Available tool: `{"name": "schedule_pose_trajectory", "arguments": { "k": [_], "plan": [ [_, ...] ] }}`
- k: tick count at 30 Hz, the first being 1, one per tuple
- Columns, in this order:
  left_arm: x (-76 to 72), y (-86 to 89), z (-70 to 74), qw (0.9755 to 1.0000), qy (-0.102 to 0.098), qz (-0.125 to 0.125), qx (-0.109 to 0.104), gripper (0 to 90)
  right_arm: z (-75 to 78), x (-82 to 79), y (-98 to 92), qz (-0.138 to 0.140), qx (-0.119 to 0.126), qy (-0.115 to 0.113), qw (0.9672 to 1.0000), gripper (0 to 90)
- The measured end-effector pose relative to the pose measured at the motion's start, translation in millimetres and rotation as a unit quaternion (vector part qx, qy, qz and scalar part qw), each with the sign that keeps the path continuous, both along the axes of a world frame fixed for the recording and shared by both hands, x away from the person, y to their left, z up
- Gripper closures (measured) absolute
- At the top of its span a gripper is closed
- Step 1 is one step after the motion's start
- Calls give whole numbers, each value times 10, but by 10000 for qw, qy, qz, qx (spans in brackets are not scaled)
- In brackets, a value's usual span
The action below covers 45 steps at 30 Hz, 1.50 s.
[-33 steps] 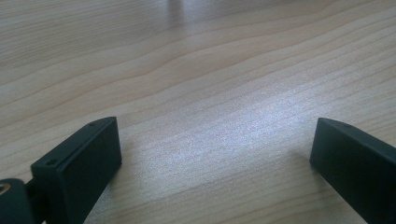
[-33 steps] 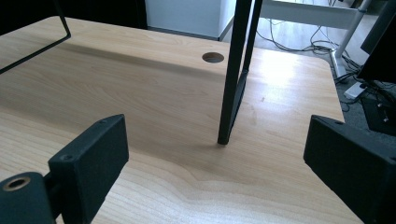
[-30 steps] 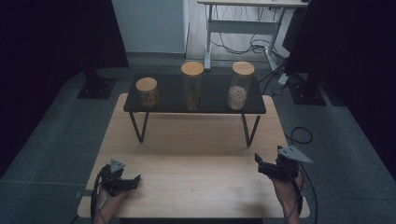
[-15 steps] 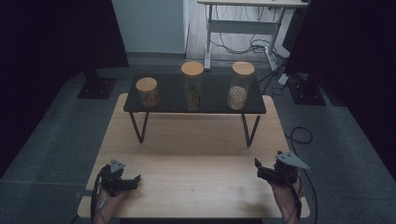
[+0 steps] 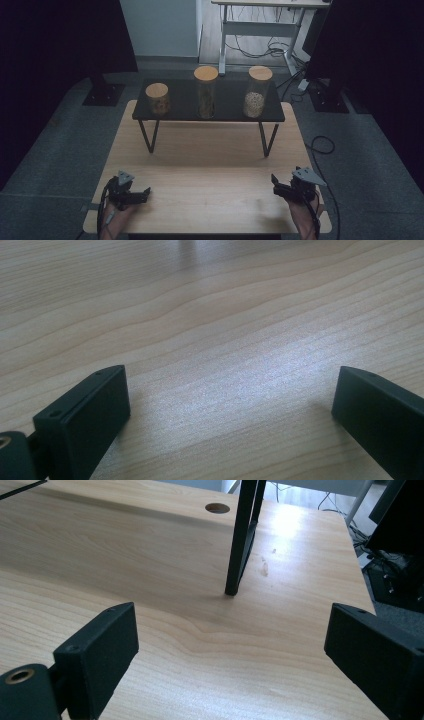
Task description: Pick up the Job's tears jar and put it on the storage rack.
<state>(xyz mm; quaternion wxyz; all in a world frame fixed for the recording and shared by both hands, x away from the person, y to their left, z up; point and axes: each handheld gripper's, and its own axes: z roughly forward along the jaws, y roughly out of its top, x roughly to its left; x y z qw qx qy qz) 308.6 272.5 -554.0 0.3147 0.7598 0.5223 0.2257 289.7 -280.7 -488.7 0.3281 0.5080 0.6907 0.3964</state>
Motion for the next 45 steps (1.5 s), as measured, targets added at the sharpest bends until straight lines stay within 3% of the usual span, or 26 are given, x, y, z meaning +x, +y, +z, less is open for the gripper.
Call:
{"name": "schedule_pose_trajectory", "arguments": {
  "k": [21,45],
  "plan": [
    [0,0,0,10000,0,0,-1,17,-231,-52,18,-46,-1,204,9998,65],
    [0,0,0,10000,1,0,1,17,-535,-58,10,-111,-86,815,9966,64]
  ]
}}
